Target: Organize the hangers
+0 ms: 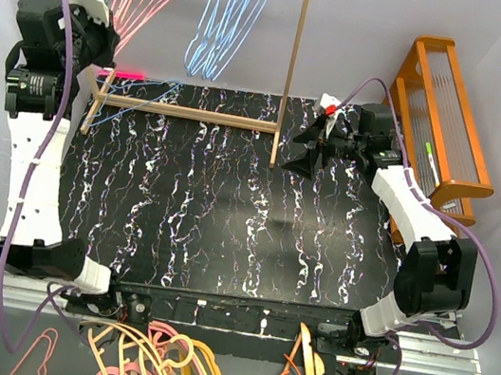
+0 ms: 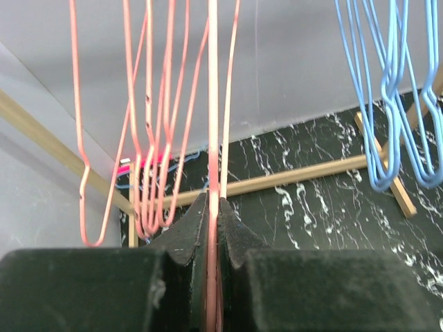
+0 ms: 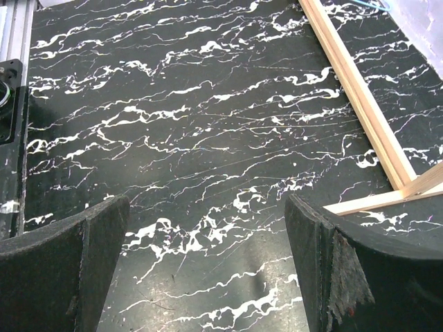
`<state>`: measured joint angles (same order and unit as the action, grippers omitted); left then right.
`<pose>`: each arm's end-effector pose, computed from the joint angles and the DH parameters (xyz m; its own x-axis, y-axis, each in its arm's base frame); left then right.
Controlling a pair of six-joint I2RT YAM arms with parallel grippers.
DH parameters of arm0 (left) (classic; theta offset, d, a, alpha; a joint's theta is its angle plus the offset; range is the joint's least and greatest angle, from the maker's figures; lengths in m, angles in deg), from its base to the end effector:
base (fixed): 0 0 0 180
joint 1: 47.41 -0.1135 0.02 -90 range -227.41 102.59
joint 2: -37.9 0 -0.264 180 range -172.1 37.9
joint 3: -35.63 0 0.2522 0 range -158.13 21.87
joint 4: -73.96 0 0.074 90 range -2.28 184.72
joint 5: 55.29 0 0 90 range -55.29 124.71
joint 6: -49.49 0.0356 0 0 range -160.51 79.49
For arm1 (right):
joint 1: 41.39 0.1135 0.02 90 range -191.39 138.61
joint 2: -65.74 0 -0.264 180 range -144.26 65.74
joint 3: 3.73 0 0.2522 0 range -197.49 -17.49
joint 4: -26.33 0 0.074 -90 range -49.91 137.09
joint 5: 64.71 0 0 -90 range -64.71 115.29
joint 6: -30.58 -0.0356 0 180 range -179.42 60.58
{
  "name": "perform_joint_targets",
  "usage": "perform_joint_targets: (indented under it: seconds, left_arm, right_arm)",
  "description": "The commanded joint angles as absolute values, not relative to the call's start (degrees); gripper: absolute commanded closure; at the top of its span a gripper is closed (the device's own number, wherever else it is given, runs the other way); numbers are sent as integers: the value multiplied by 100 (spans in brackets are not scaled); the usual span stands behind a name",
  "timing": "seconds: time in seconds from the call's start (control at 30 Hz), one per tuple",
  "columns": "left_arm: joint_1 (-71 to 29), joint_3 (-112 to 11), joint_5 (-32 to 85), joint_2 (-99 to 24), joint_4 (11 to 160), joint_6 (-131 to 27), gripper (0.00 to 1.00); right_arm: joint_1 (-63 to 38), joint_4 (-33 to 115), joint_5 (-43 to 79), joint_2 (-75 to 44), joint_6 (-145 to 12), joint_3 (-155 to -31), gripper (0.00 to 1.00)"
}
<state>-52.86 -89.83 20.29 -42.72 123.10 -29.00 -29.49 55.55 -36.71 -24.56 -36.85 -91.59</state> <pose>0.2636 0.0162 0.5437 -0.0422 0.1901 -0.9809 0.1670 0.9693 0.1807 0.3366 0.1030 0.3191 -0.1549 -0.2168 -0.9639 -0.9656 0.2396 0.1013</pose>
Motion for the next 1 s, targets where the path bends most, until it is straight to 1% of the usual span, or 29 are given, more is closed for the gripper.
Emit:
perform_joint_targets:
  seconds: [0.0,0.37,0.77,0.87,0.97]
  left_arm:
    - [-5299,-9398,1935,-4284,11465,-2966,100]
    - [-5295,-9761,1953,-4861,11512,-2701,100]
    - [-5294,-10724,1940,-6031,11625,-3060,100]
    - [-5296,-10687,1879,-6055,11777,-3147,100]
    - [-5301,-10266,1895,-5811,11775,-3174,100]
  right_arm:
    - [-2900,5393,-3691,-2007,-3553,-9055,2]
    - [-2904,5412,-3732,-1919,-3528,-8833,2]
    - [-2860,5292,-3712,-2143,-3651,-8951,2]
    - [-2856,5330,-3692,-2137,-3653,-8932,2]
    - [-2857,5353,-3671,-2119,-3649,-8881,2]
